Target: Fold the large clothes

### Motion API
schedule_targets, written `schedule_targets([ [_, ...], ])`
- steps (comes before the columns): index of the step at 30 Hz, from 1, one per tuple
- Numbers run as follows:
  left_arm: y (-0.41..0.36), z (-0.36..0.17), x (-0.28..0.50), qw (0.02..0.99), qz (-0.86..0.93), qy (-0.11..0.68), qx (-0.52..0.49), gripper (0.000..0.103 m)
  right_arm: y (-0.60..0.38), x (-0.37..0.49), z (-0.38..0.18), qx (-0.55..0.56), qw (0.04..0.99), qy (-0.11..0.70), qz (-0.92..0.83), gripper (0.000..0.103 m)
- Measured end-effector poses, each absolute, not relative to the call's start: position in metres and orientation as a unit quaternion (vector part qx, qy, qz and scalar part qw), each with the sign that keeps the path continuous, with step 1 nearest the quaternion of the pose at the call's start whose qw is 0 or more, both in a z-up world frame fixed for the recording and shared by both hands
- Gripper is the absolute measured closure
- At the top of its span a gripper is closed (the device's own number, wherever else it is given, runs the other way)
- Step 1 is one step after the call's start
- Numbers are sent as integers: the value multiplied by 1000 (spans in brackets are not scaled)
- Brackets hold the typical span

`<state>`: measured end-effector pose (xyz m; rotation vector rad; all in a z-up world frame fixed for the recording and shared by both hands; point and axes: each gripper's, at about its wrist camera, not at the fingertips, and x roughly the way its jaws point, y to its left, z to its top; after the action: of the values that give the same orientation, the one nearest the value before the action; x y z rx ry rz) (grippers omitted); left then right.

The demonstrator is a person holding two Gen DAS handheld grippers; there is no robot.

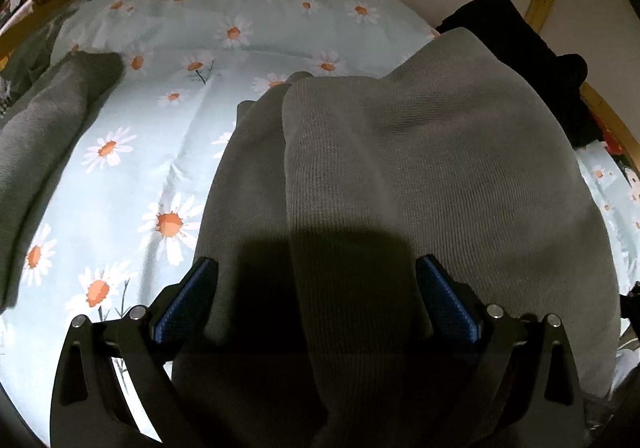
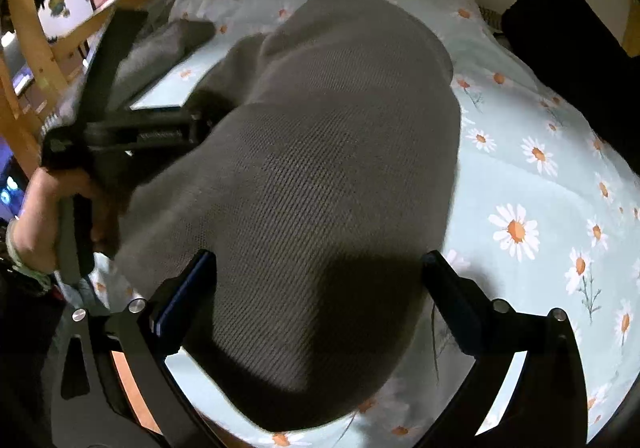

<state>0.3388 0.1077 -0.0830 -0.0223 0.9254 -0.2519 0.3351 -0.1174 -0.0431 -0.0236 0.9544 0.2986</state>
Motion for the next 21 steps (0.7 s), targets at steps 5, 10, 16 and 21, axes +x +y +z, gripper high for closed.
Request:
schedule_targets([
  [5,112,-81,334,887,-120,445,-18,5,-161,326,-34,86,887,434,135,3],
  [10,124,-78,313,886,-112,446,-58,5,-206,349,-71,249,821,471,207,3],
  [16,138,-84,277,887,-111,436,-104,5,-205,373,-109,359,747,484,280,2],
  [21,138,-92,265,892,-107,425,-110,5,-195,388,-121,380,721,494,302,2],
])
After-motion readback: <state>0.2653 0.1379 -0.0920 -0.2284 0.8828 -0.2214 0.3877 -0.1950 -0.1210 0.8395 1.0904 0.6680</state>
